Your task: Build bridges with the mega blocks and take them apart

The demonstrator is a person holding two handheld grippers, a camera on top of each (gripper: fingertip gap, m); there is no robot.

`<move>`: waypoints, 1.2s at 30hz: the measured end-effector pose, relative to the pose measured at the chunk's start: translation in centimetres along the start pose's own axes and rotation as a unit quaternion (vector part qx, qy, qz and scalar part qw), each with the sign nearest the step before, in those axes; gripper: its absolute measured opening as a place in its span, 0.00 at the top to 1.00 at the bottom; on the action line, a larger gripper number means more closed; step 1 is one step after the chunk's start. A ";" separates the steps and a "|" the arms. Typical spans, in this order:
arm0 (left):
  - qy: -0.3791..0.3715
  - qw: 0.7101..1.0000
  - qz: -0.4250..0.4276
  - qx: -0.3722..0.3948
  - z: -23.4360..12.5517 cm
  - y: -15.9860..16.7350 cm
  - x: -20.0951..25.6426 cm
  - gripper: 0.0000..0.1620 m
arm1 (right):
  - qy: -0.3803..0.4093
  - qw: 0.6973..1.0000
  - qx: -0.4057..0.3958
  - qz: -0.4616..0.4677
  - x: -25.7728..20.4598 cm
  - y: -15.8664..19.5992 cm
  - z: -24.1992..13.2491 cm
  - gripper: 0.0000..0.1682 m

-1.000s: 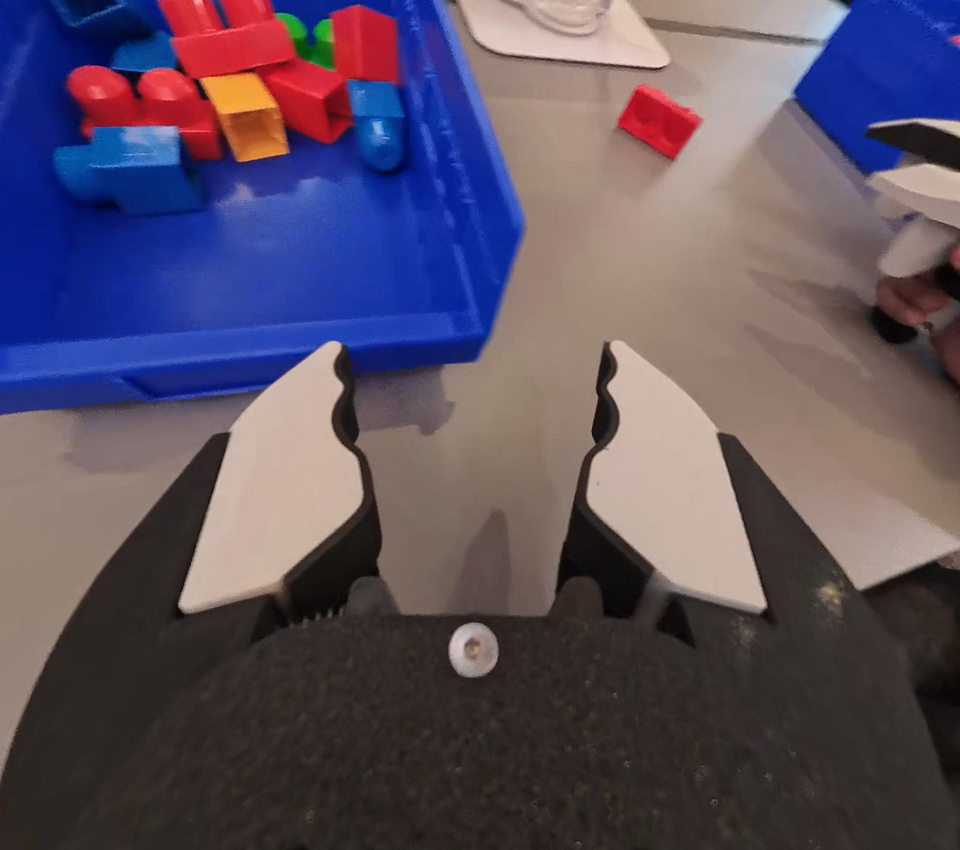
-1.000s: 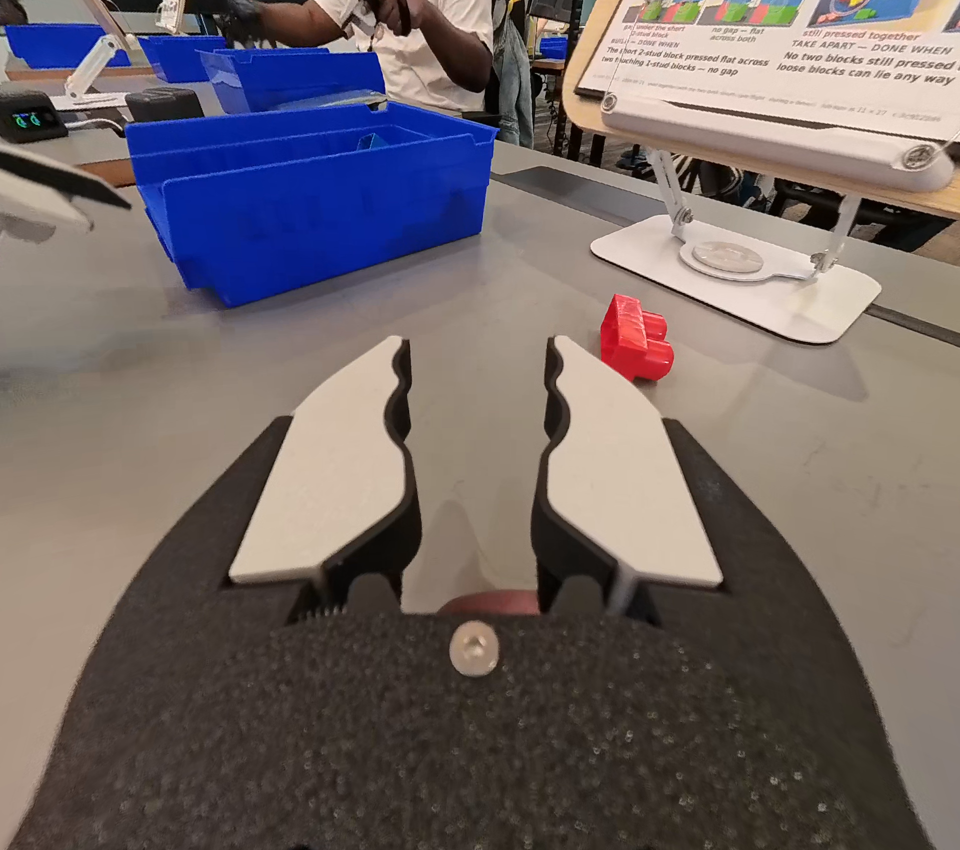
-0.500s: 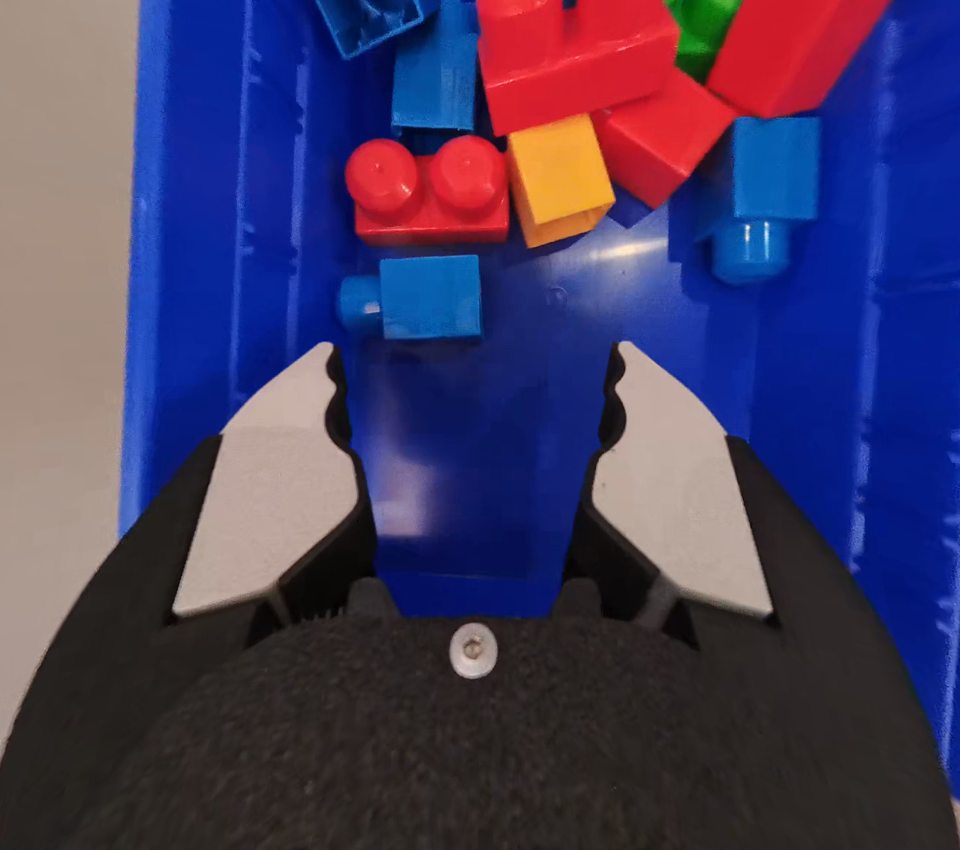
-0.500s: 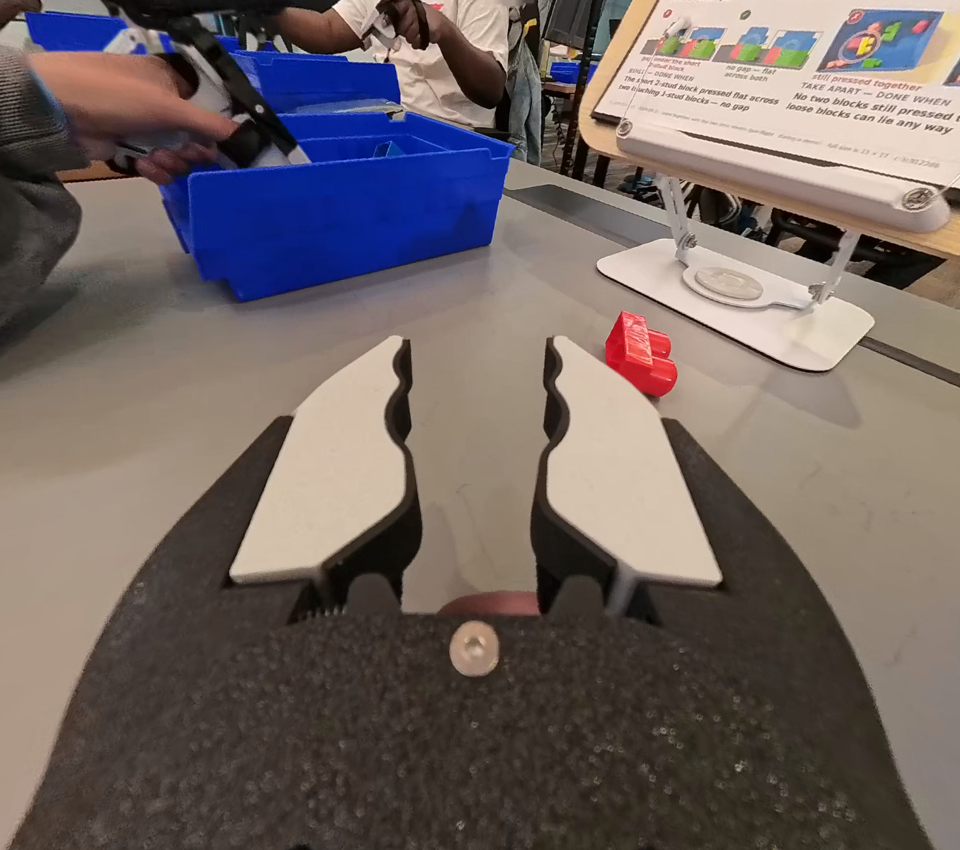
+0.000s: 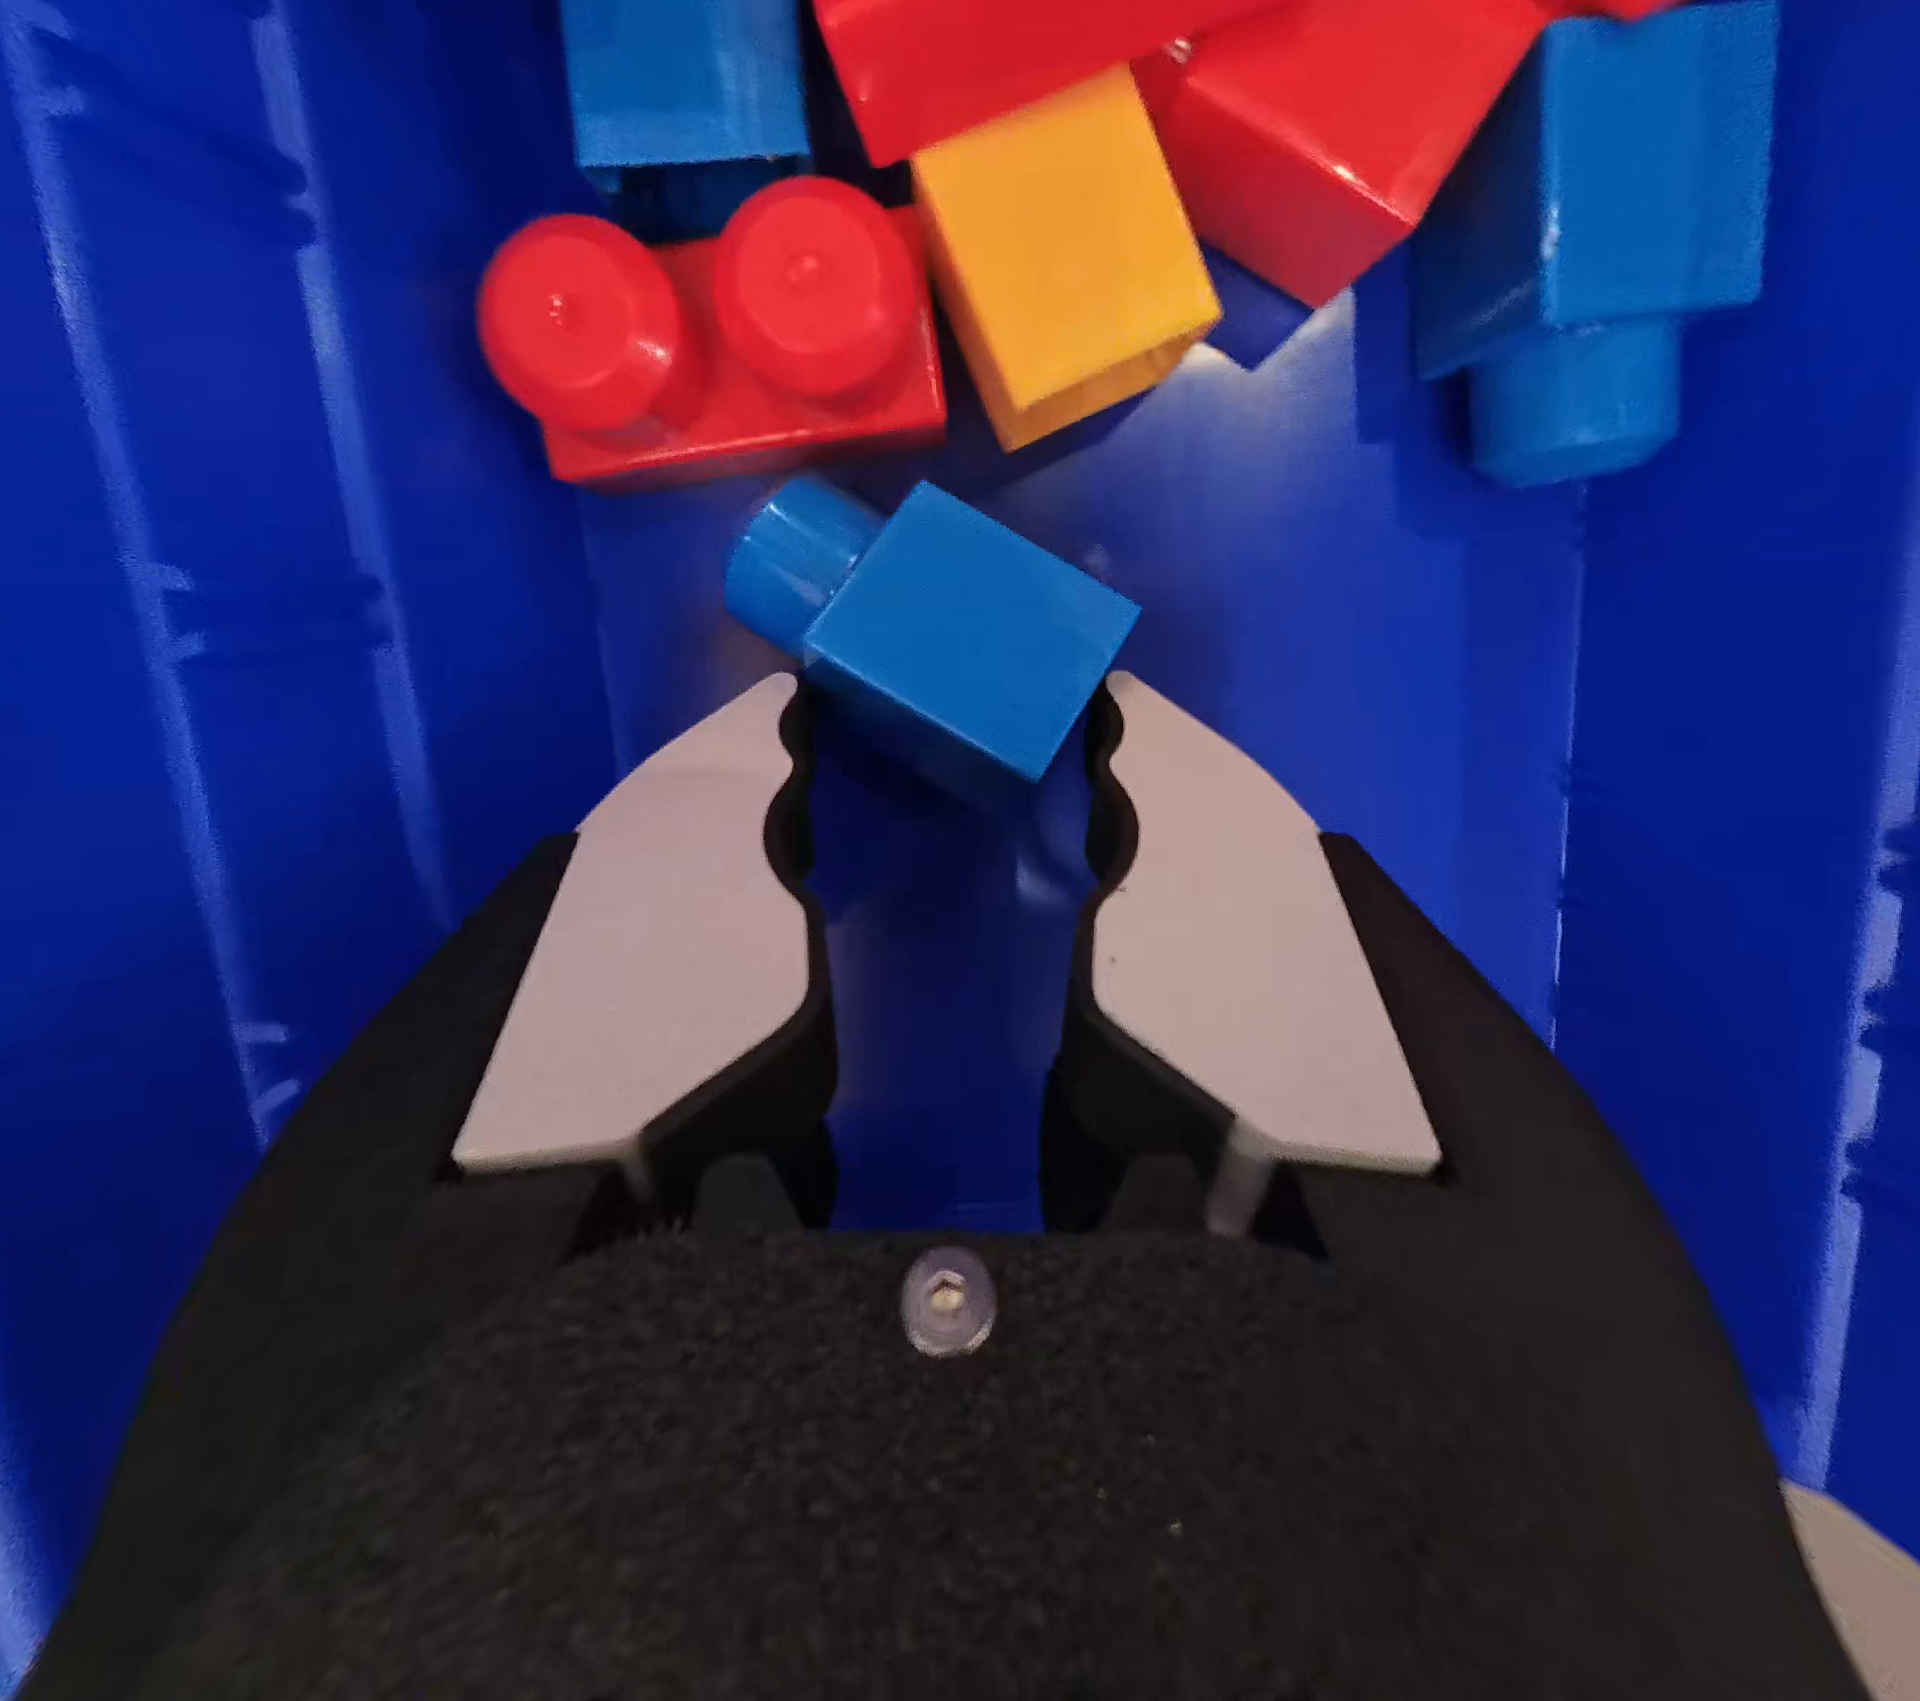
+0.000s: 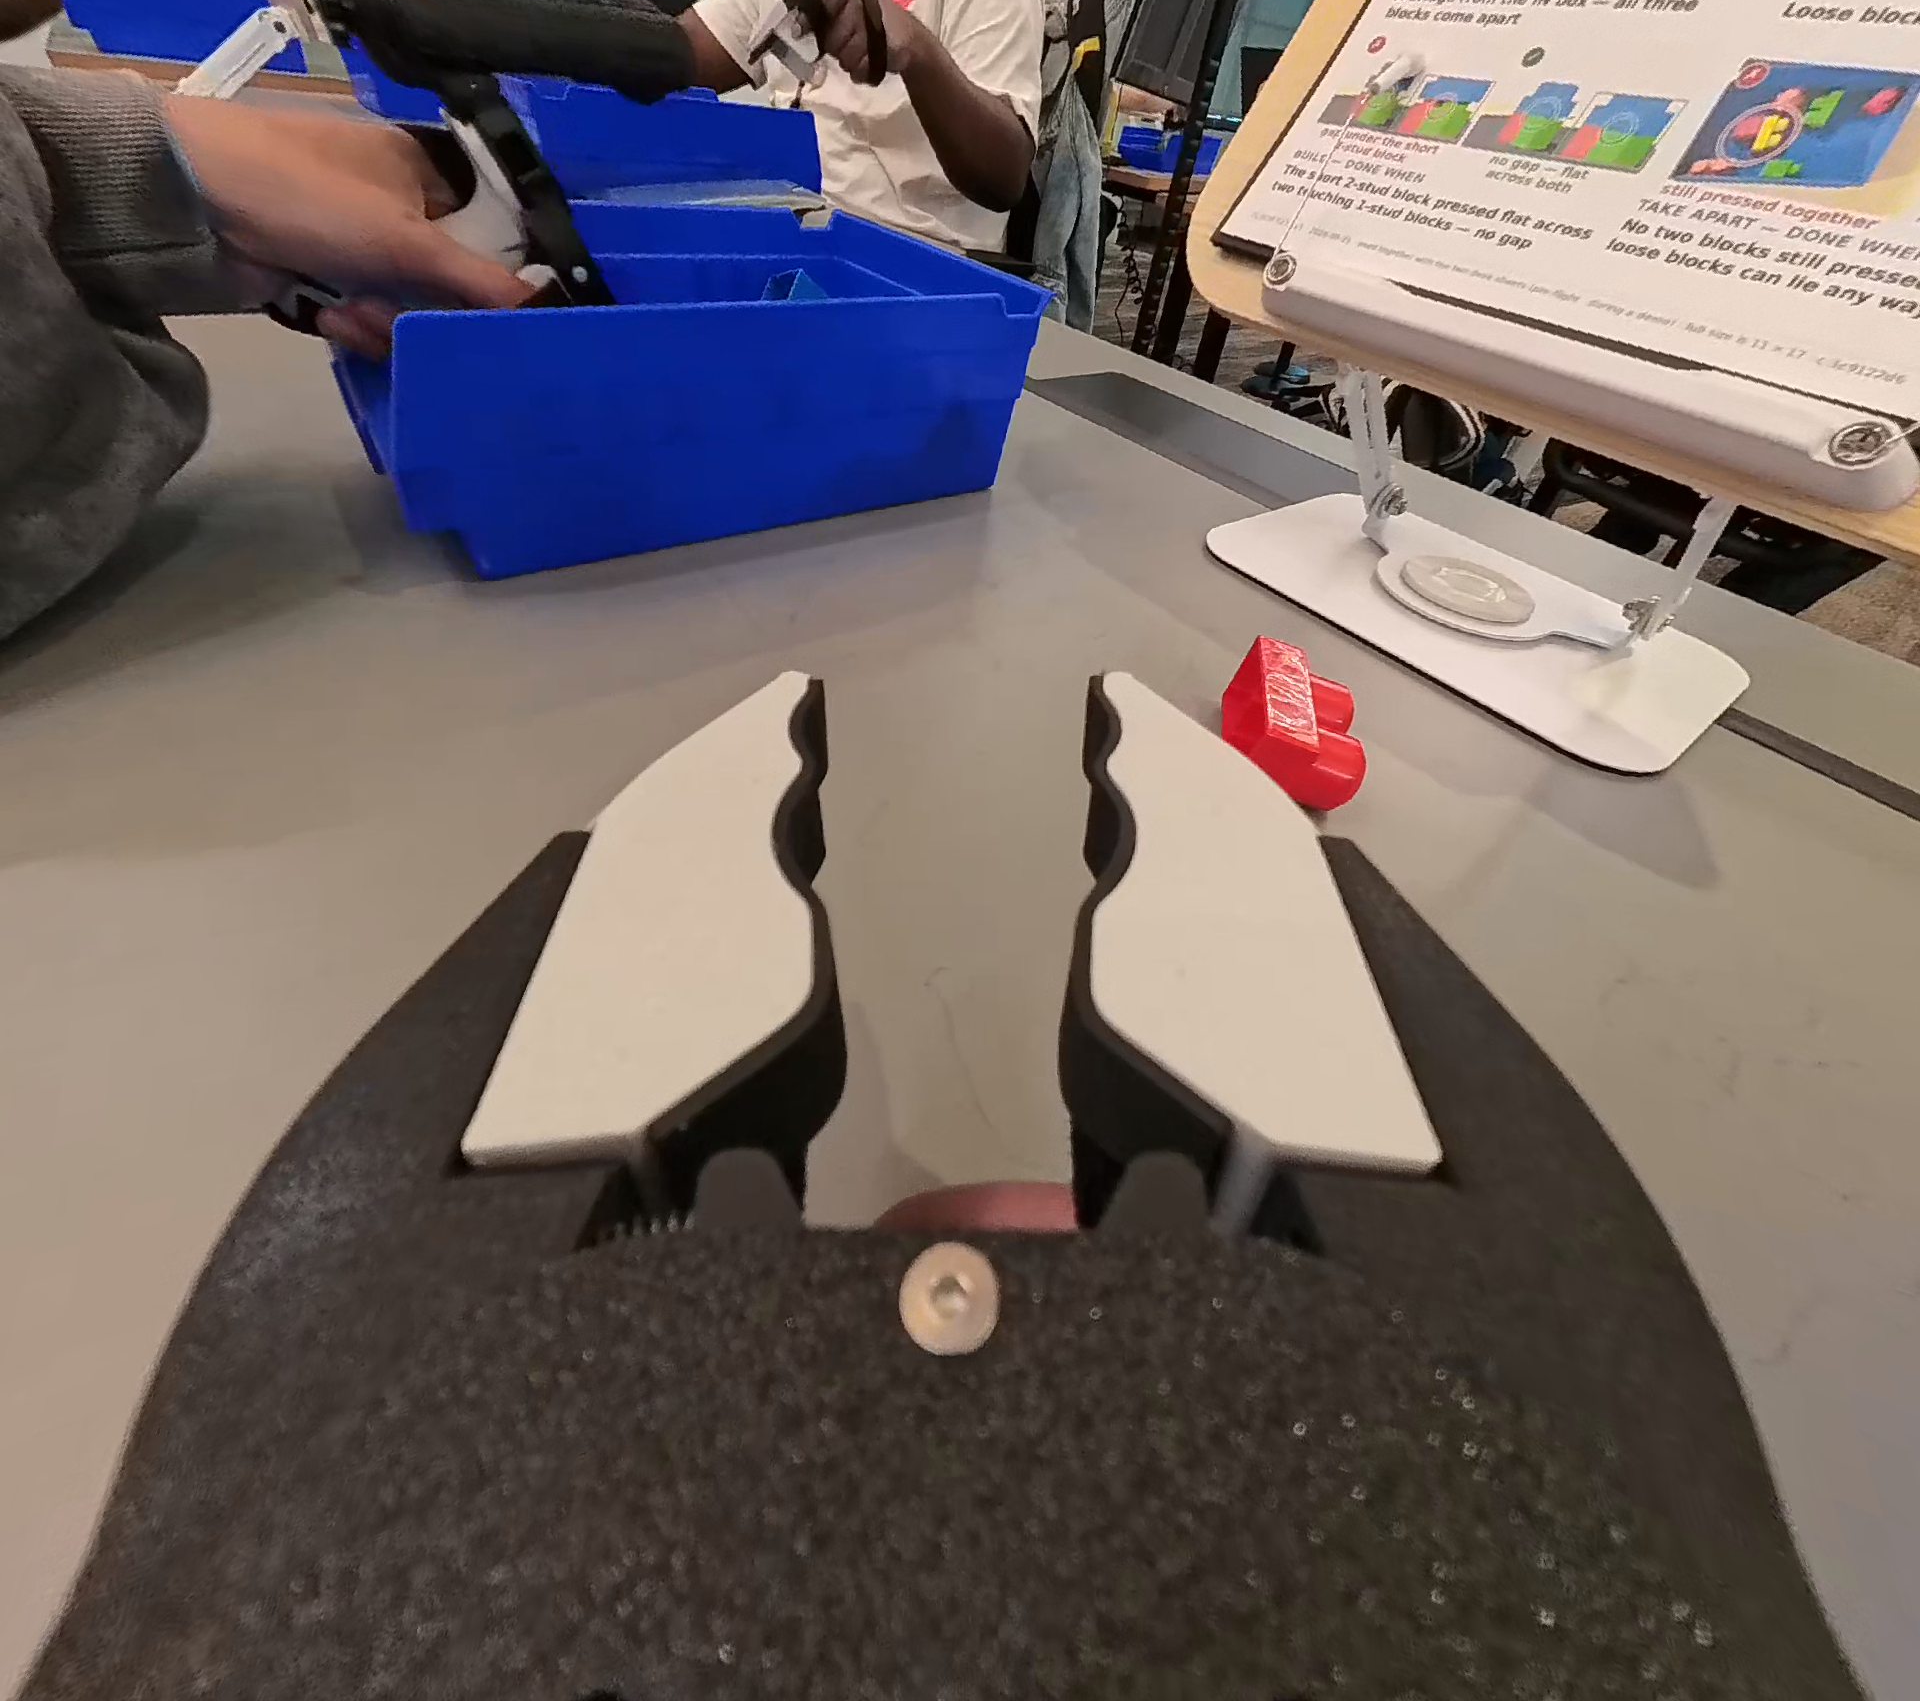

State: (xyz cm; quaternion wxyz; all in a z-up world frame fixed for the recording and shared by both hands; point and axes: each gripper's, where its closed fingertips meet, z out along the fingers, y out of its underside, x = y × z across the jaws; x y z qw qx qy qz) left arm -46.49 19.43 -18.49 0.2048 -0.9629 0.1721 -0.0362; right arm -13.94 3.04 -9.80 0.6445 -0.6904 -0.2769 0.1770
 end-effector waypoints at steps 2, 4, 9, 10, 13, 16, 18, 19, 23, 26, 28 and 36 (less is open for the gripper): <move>0.002 1.000 0.014 0.017 -0.9 -0.2 0.3 0.73 | 0.000 1.000 -0.001 0.001 0.0 0.0 0.0 0.72; 0.015 0.997 0.045 0.057 -2.8 -1.0 1.4 0.75 | 0.000 1.000 -0.001 0.003 0.1 0.0 0.0 0.72; 0.040 0.977 0.140 0.157 -10.2 -3.1 5.5 0.75 | 0.000 1.000 -0.001 0.009 0.2 0.0 0.0 0.72; 0.045 0.969 0.169 0.177 -11.6 -3.6 6.6 0.75 | 0.000 1.000 -0.001 0.009 0.2 0.0 0.0 0.72; 0.103 0.932 0.255 0.236 -15.3 -4.4 11.8 0.75 | 0.000 1.000 0.000 0.008 0.2 0.0 0.0 0.73; 0.190 0.886 0.342 0.247 -16.2 -3.9 18.3 0.75 | -0.003 1.000 0.005 0.010 0.1 -0.1 -0.1 0.73; 0.197 0.879 0.376 0.216 -14.3 -4.0 21.2 0.75 | -0.006 1.000 0.013 0.011 0.1 -0.3 -0.3 0.73; 0.188 0.880 0.388 0.197 -12.8 -4.4 22.3 0.75 | -0.006 1.000 0.017 0.011 0.1 -0.4 -0.4 0.73; 0.186 0.873 0.443 0.085 -6.0 -4.3 26.5 0.76 | -0.008 0.999 0.038 0.013 0.2 -1.1 -1.0 0.75; 0.164 0.855 0.493 0.011 -1.9 -3.5 27.7 0.76 | -0.008 0.999 0.041 0.015 0.3 -1.2 -1.3 0.75; 0.138 0.839 0.527 -0.026 0.0 -2.9 27.5 0.76 | -0.008 0.999 0.041 0.014 0.3 -1.2 -1.5 0.75; 0.083 0.720 0.688 -0.030 0.6 -2.0 27.4 0.75 | -0.013 1.000 0.020 0.011 0.0 -0.5 -0.9 0.75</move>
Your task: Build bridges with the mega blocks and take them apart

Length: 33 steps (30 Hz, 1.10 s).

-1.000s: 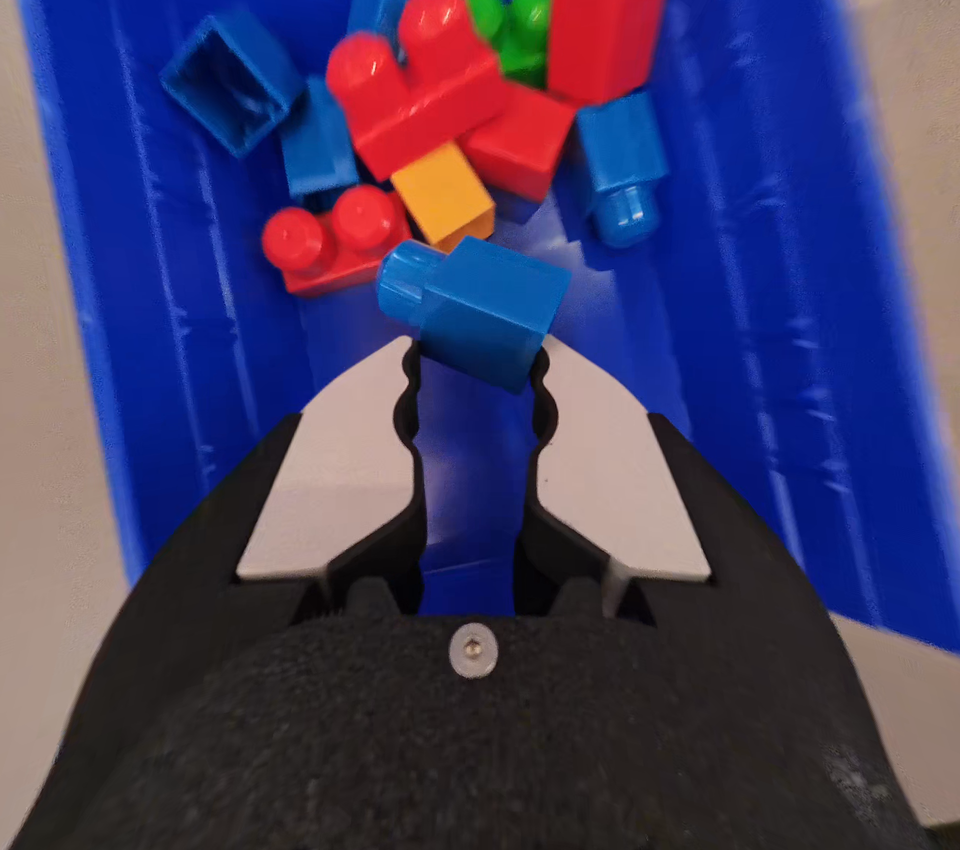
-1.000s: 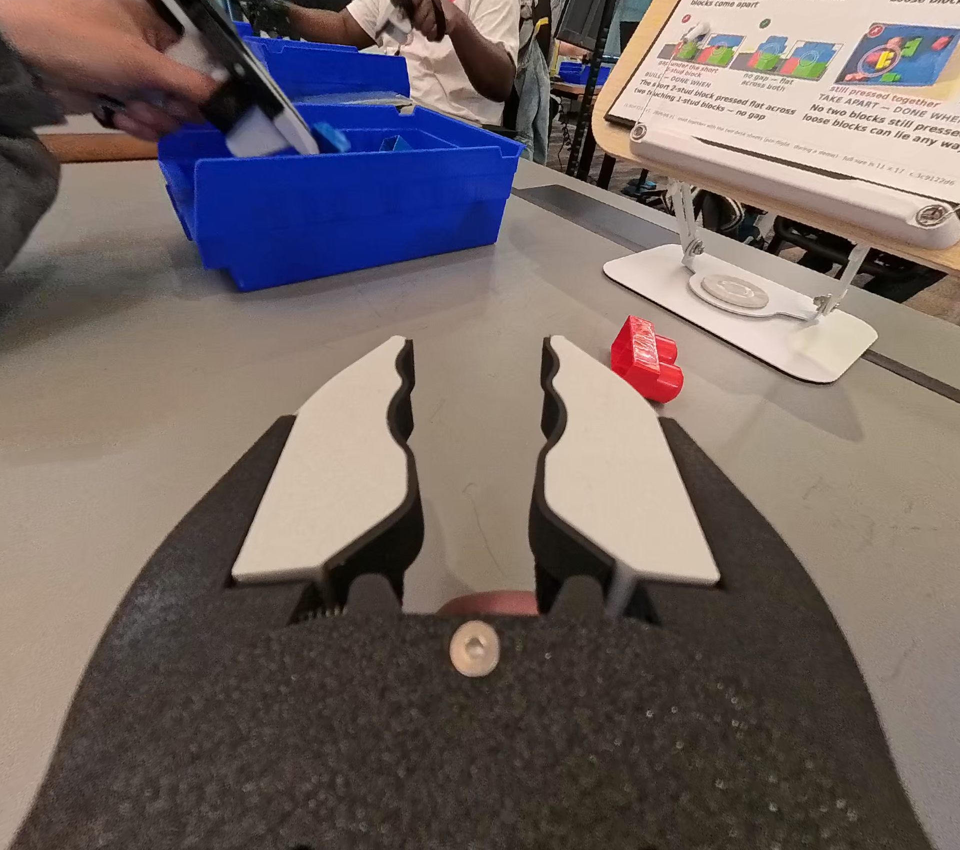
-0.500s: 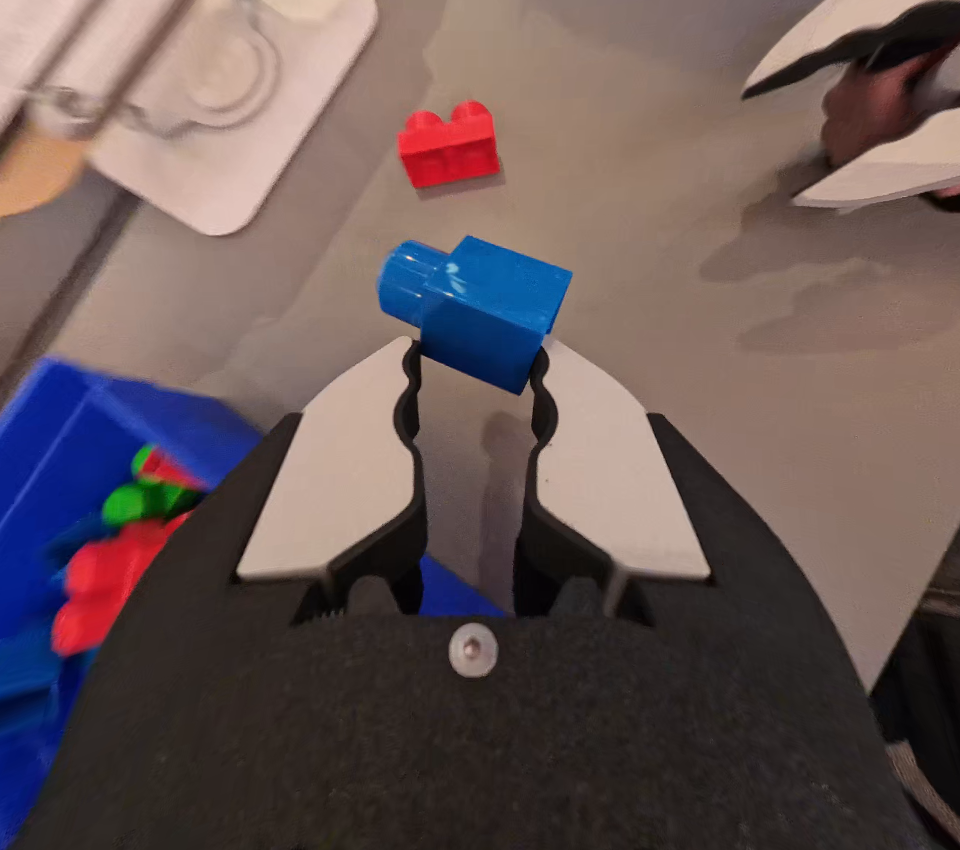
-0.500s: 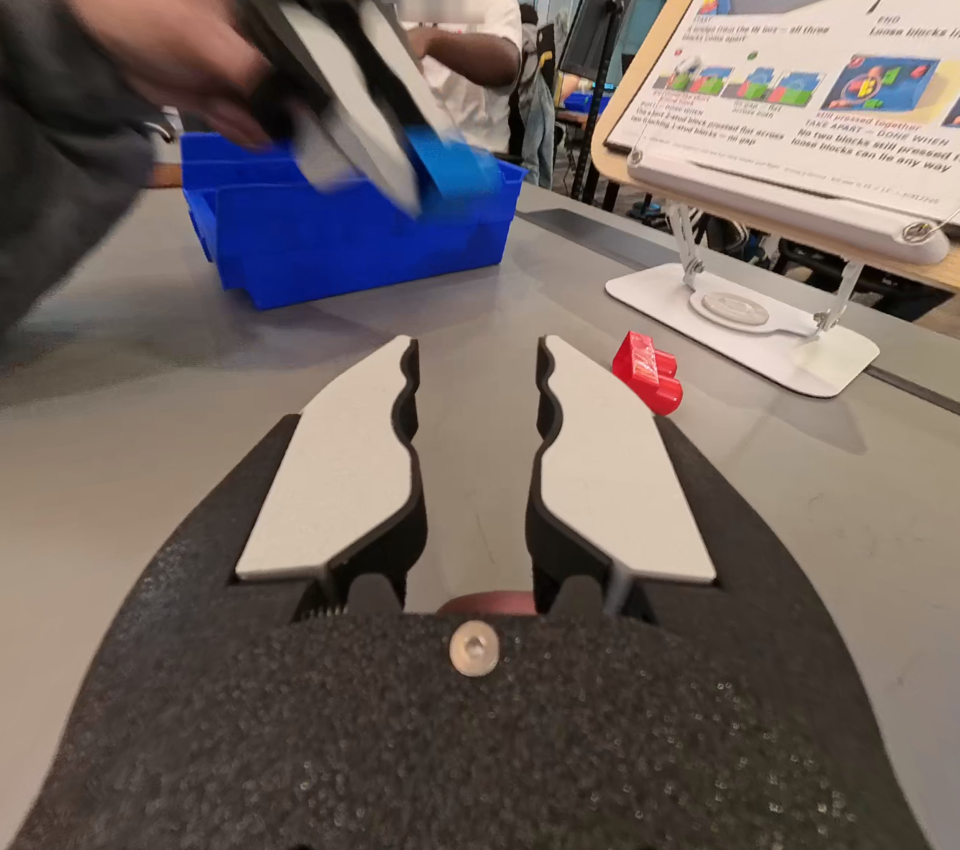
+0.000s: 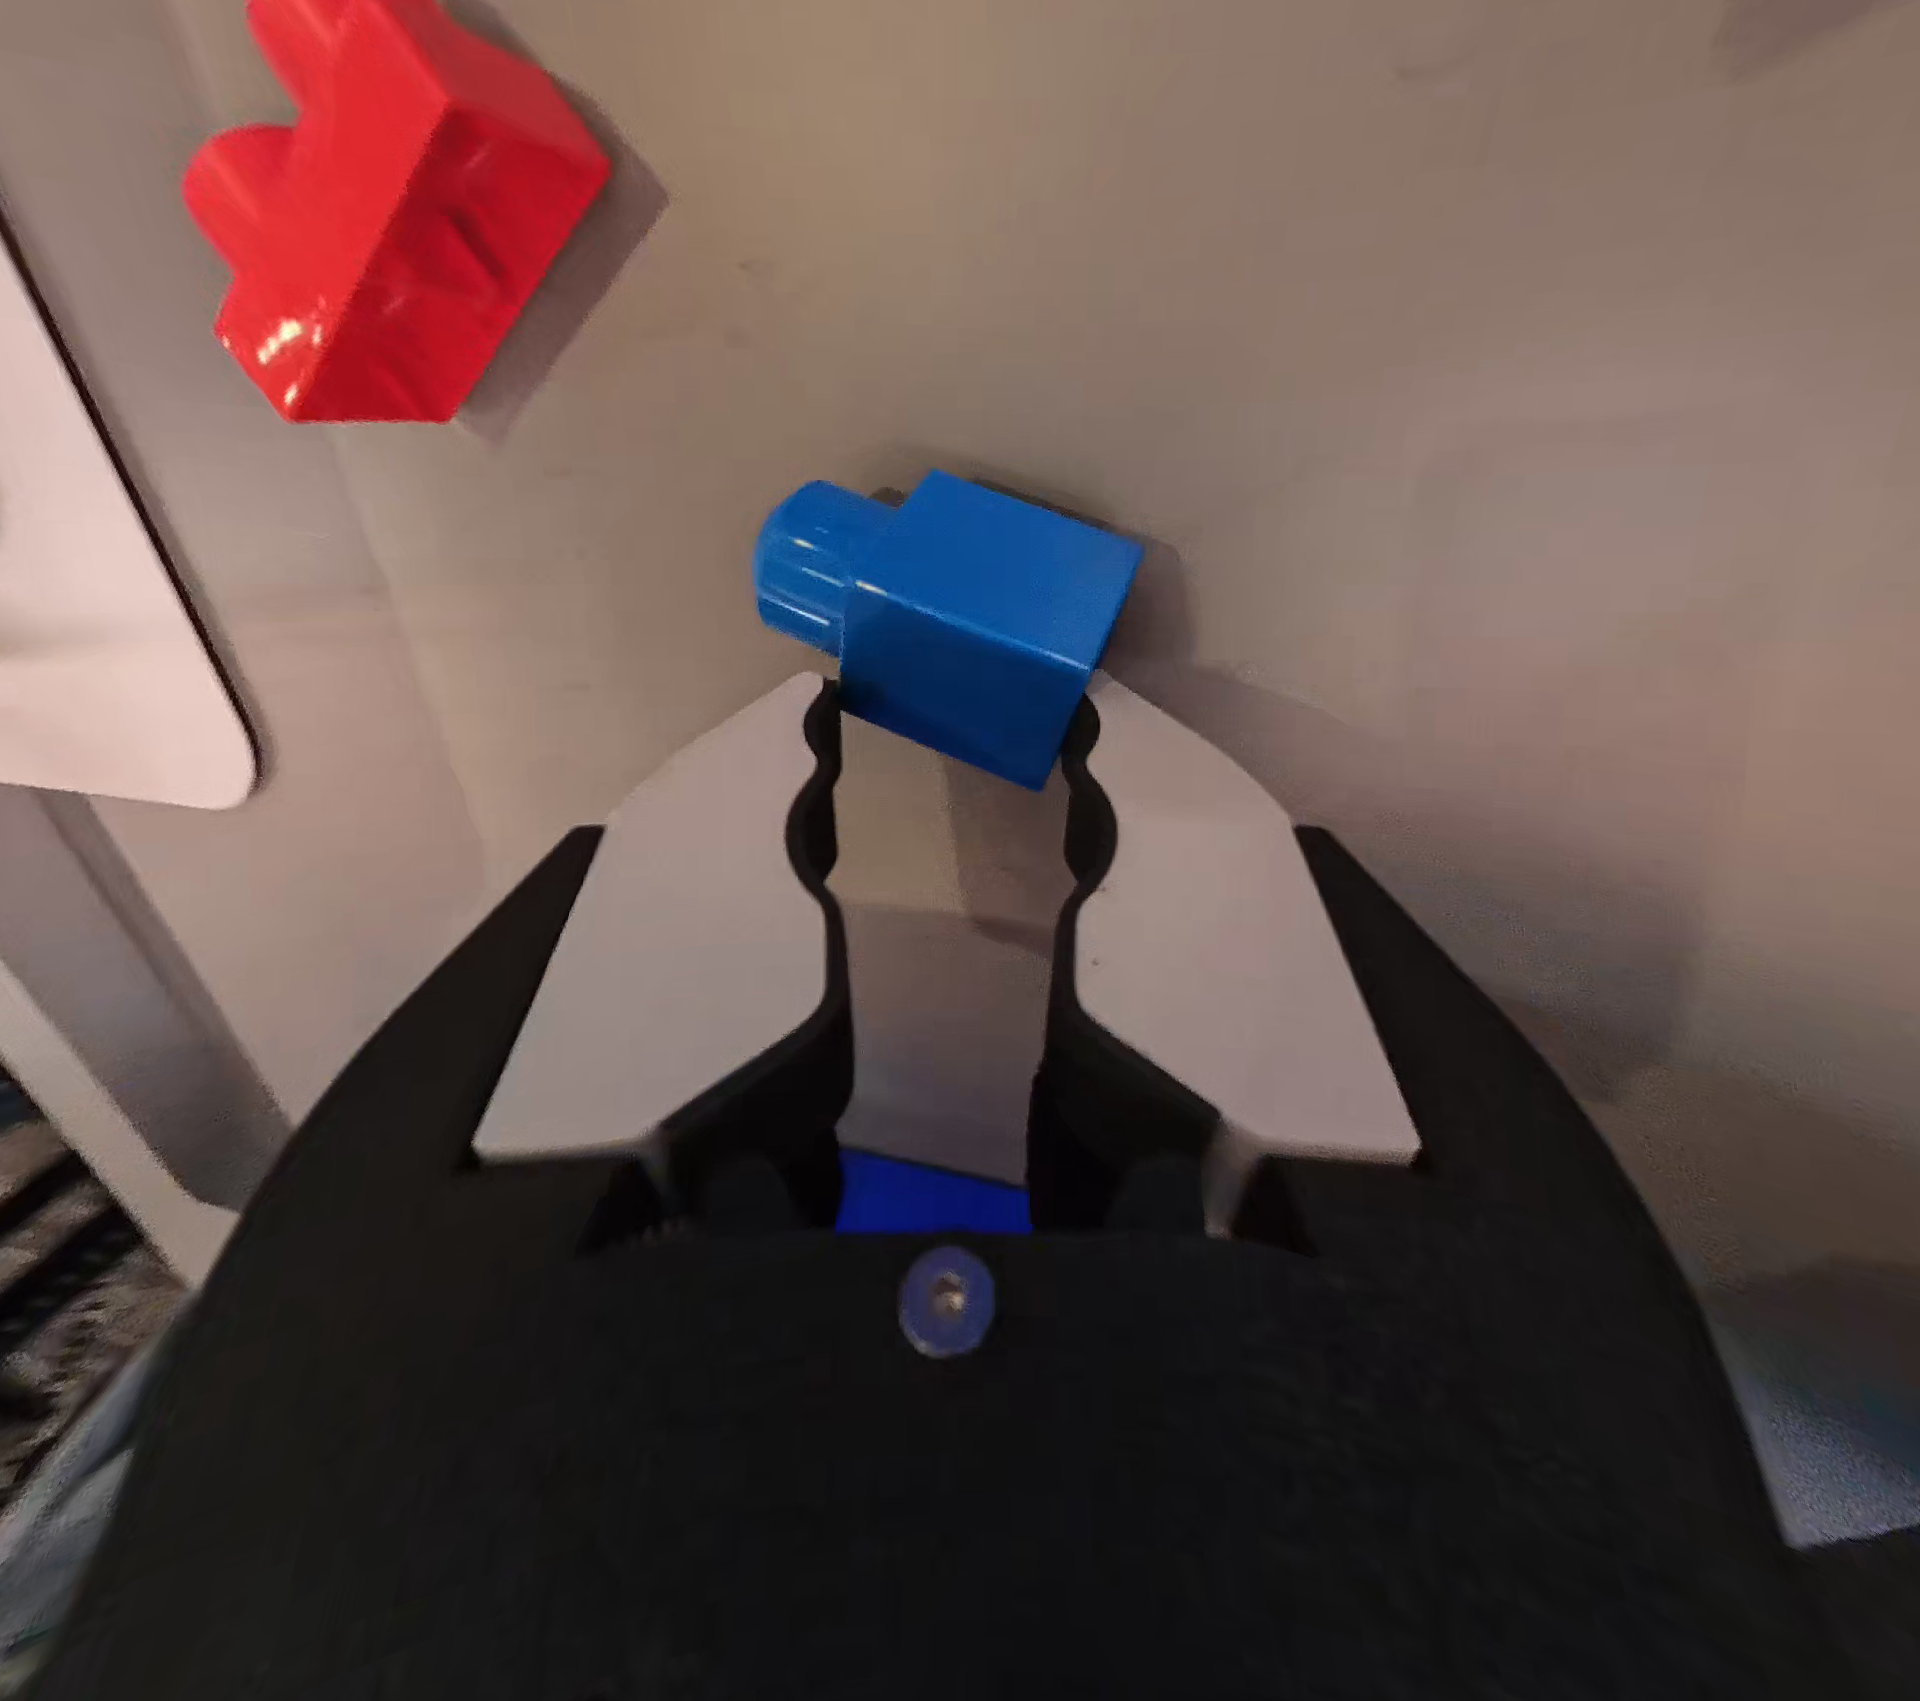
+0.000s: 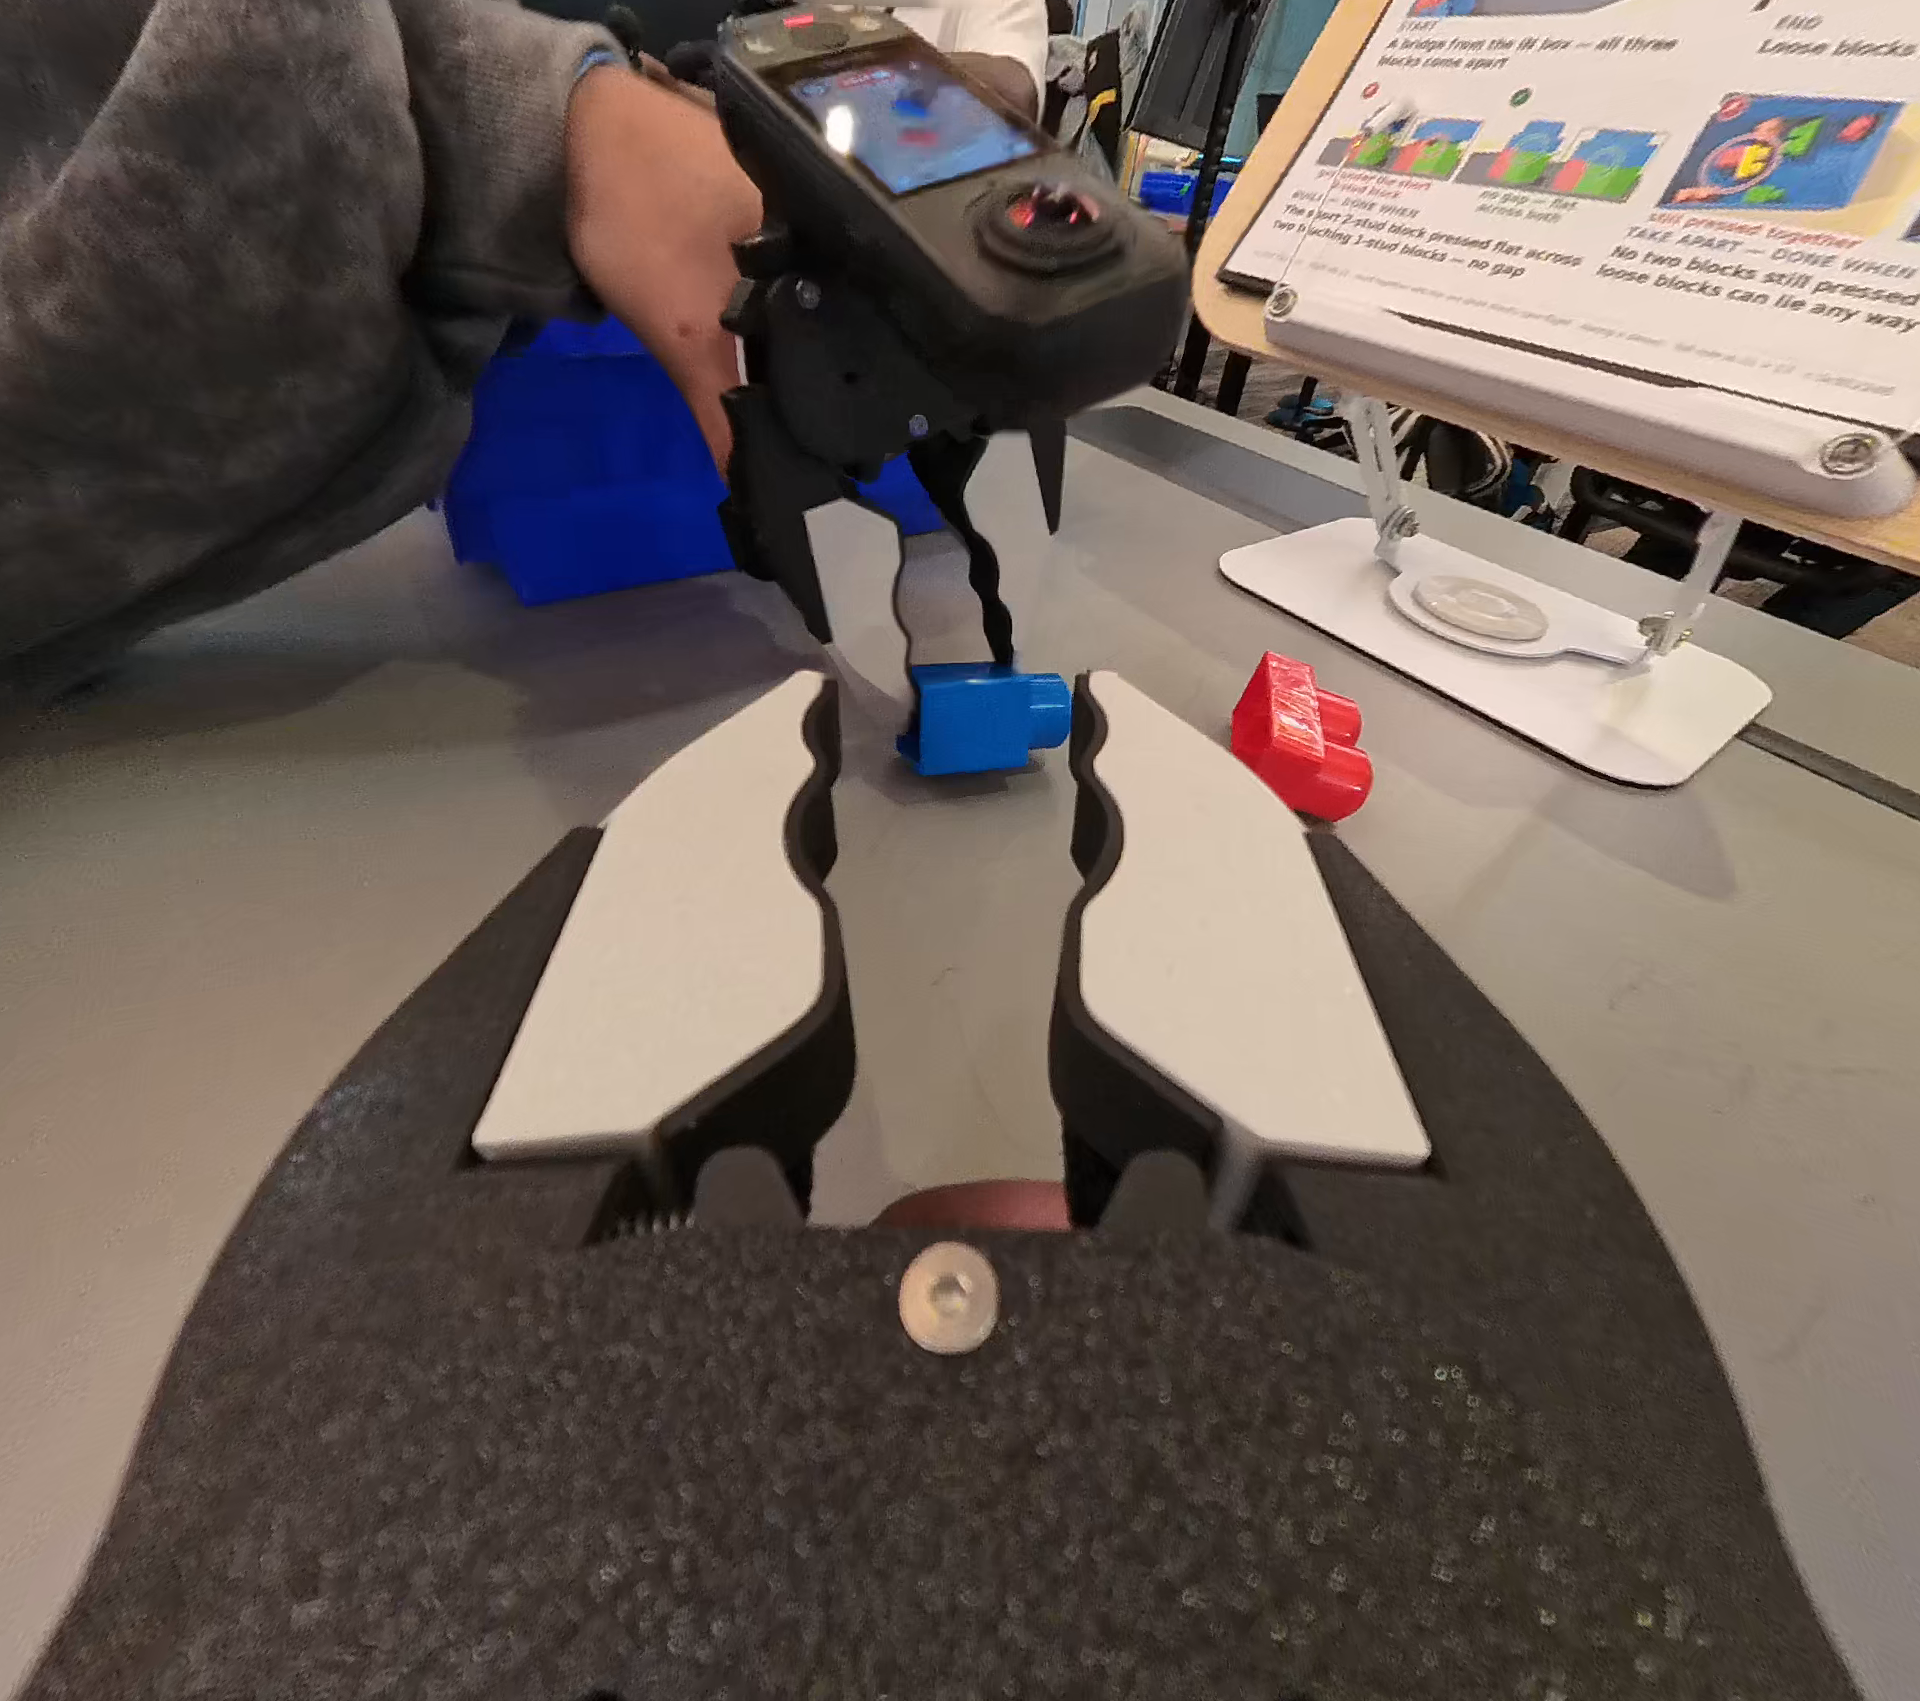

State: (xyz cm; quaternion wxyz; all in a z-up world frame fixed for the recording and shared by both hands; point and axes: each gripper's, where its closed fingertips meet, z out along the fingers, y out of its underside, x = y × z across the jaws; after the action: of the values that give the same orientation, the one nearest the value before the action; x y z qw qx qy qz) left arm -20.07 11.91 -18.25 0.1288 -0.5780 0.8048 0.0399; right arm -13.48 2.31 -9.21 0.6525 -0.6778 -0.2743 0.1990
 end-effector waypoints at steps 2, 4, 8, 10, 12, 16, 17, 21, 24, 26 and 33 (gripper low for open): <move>0.006 1.000 0.026 -0.009 0.0 0.0 0.4 0.71 | 0.000 1.000 -0.004 -0.004 -0.1 0.1 0.1 0.75; 0.007 0.999 0.037 -0.005 -0.2 -0.2 0.7 0.67 | -0.001 1.000 -0.005 -0.002 -0.1 0.2 0.2 0.75; -0.018 1.000 0.021 -0.015 -2.1 0.9 0.3 0.59 | 0.000 1.000 -0.004 0.007 0.1 0.2 0.1 0.75; -0.038 0.999 -0.019 0.019 -4.9 1.4 -0.1 0.59 | 0.000 1.000 -0.004 0.011 0.2 0.2 0.1 0.75; -0.081 0.989 -0.087 0.087 -9.0 2.2 -1.2 0.61 | 0.001 1.000 -0.004 0.014 0.2 0.2 0.0 0.75; -0.194 0.920 -0.280 0.195 -16.8 9.0 -3.9 0.61 | -0.001 1.000 -0.009 0.009 0.1 0.3 0.2 0.75; -0.204 0.897 -0.331 0.212 -17.8 11.3 -3.9 0.60 | -0.001 1.000 -0.010 0.008 0.1 0.4 0.3 0.75; -0.214 0.831 -0.441 0.263 -18.2 17.5 -0.7 0.56 | -0.001 1.000 -0.011 0.007 0.1 0.4 0.5 0.75; -0.209 0.801 -0.485 0.282 -15.8 19.0 3.2 0.55 | 0.000 1.000 -0.008 0.012 0.3 0.3 0.4 0.75; -0.197 0.779 -0.516 0.297 -13.8 19.1 6.1 0.55 | 0.001 1.000 -0.002 0.015 0.3 0.2 0.3 0.75; -0.168 0.732 -0.533 0.391 -13.4 17.7 11.7 0.55 | 0.004 1.000 -0.001 0.011 0.4 0.2 0.3 0.75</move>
State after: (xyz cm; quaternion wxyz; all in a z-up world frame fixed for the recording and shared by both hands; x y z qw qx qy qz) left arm -42.39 4.12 -9.82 0.4766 -0.7945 0.2751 -0.2569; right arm -13.36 2.74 -9.37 0.6507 -0.6825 -0.2638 0.2032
